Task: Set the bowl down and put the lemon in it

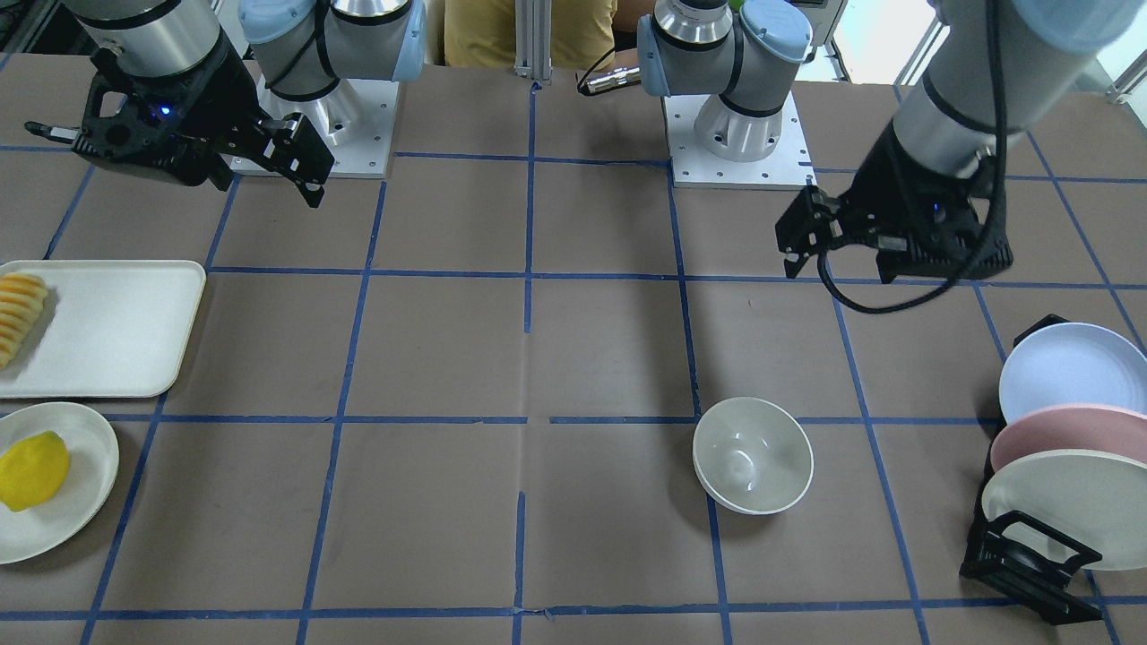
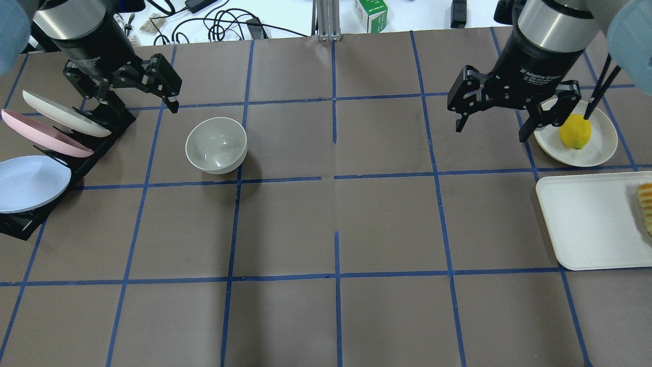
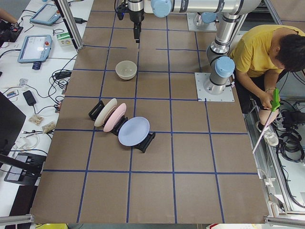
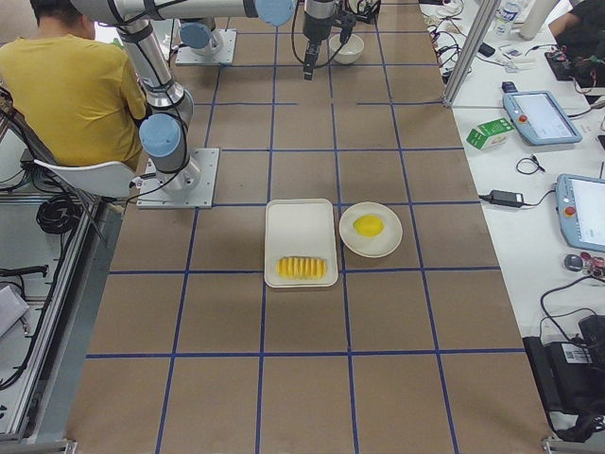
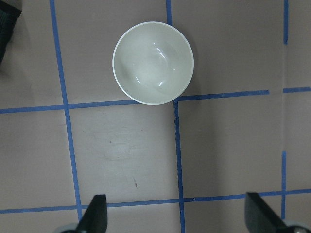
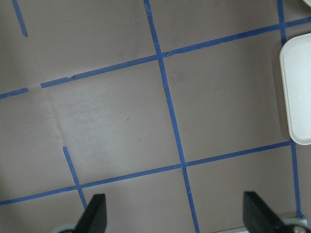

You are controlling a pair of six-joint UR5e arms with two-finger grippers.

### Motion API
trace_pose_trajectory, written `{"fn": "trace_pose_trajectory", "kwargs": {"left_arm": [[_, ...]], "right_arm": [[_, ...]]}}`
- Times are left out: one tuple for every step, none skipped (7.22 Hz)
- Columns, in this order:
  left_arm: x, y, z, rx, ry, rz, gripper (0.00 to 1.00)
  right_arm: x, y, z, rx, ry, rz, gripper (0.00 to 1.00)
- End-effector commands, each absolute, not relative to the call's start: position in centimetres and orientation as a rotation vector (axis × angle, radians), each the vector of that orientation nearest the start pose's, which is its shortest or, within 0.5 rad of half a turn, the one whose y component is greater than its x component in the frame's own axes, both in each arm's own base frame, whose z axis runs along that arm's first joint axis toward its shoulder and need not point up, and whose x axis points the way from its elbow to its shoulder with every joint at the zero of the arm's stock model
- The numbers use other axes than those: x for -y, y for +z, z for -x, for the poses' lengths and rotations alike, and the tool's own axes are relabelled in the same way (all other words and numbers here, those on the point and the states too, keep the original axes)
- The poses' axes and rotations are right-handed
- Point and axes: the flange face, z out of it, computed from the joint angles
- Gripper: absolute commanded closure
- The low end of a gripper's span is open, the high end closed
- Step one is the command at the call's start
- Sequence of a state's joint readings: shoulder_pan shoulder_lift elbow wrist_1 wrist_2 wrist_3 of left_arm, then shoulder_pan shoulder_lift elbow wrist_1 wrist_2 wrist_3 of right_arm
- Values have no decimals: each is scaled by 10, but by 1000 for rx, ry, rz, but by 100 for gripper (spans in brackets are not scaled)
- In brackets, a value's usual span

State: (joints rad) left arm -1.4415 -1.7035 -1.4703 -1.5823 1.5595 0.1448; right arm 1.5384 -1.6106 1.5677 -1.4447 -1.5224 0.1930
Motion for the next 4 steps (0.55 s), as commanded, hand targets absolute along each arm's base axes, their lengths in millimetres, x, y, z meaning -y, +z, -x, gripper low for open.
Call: {"fn": "trace_pose_trajectory", "kwargs": {"left_arm": [[616, 386, 22, -3173, 94, 16, 0], [633, 352, 19, -3172, 102, 4, 0], [641, 312, 17, -3172, 119, -4, 0], [634, 270, 16, -3172, 118, -54, 0]], "right_arm": [[488, 487, -77, -3055, 149, -405, 0], [517, 454, -33, -3054, 194, -305, 0], [554, 429, 27, -3065, 64, -306, 0], [581, 390, 65, -3060, 80, -253, 0]]}}
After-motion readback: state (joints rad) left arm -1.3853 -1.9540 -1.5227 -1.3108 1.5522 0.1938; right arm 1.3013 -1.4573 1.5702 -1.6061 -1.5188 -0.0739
